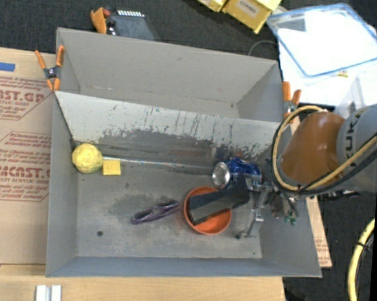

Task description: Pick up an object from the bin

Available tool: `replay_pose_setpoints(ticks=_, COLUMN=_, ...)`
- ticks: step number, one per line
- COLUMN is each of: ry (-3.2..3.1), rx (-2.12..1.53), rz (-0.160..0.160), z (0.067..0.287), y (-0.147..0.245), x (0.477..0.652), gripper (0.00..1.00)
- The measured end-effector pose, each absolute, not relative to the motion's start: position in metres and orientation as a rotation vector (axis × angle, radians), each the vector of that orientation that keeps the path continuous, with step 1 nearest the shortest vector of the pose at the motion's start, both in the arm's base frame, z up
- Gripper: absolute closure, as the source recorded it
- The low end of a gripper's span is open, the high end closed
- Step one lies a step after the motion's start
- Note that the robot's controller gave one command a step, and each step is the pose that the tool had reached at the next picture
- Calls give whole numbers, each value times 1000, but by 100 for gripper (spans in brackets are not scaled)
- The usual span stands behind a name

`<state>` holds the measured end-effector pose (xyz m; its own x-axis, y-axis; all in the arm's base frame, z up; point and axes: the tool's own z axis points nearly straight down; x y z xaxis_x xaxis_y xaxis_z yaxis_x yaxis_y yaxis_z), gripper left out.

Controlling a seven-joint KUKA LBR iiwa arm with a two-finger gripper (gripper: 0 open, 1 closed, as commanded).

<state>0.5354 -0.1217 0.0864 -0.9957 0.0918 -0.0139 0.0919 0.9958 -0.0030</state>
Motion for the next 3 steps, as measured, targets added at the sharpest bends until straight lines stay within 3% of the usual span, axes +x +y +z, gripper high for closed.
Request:
replay_pose_setpoints(ticks=1, ry=3132, rx=95, rz=-8, z=70, y=-110, x=547, gripper=0)
replay_pose_setpoints(ticks=2, ry=3126, rx=-43, rz=-9, z=74, y=-109, x=545, gripper=0)
replay_pose_setpoints(ticks=3, ry=3121, rx=39, rz=-8, z=71, y=-54, x=588, gripper=100)
